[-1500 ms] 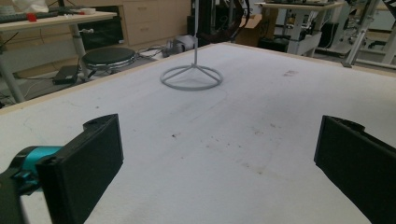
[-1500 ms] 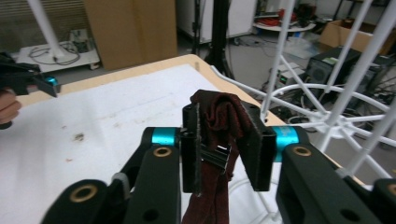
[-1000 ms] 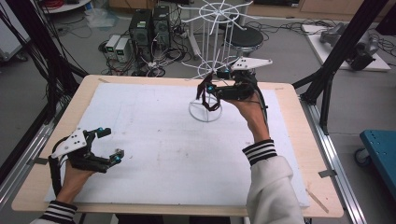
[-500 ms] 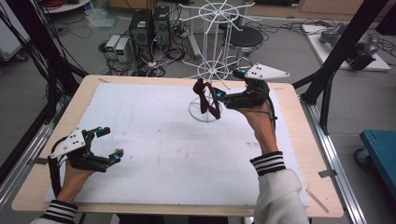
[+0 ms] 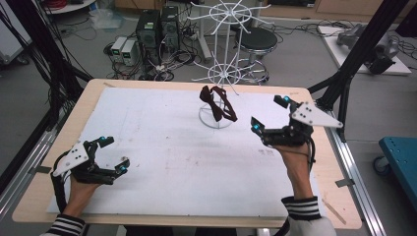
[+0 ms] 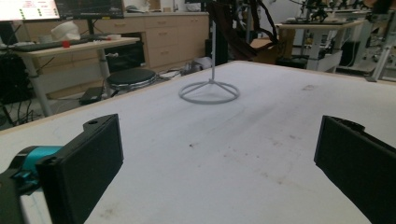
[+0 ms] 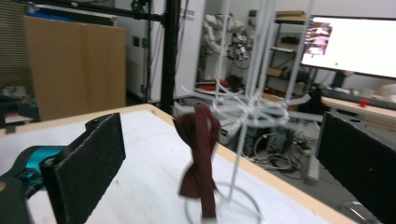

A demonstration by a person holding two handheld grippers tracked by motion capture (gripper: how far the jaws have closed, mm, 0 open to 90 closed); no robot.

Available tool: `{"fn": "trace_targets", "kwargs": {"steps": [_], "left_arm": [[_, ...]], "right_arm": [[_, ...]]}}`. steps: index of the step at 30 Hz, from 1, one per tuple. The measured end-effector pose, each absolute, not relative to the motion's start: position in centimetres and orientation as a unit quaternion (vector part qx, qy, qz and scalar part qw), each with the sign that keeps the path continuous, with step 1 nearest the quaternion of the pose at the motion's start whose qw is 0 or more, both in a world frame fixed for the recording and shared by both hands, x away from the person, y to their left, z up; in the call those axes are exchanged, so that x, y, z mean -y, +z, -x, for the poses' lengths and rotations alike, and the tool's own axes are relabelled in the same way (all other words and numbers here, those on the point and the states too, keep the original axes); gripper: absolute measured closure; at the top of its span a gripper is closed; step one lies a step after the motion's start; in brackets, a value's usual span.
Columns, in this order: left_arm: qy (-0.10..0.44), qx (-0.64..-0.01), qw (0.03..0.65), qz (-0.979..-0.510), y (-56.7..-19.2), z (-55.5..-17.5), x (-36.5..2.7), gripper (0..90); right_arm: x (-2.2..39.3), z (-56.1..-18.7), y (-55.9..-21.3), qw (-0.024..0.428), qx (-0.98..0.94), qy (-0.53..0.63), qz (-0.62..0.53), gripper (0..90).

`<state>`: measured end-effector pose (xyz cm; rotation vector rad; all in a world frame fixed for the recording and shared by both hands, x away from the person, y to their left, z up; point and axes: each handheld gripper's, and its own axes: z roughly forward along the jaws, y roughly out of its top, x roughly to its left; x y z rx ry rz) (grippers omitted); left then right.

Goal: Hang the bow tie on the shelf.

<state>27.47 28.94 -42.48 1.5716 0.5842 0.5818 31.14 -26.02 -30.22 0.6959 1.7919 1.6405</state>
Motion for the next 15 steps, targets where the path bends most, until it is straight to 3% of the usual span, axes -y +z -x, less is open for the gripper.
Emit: {"fn": "trace_targets", "kwargs": {"steps": [15], "left_arm": [[0.259,-0.267,0.648,-0.665,-43.9,-26.6,-29.6,1.7]], "right_arm": [[28.9,-26.1,-38.2,0.340,-0.656,0.599,-0.309,0.7]]}}
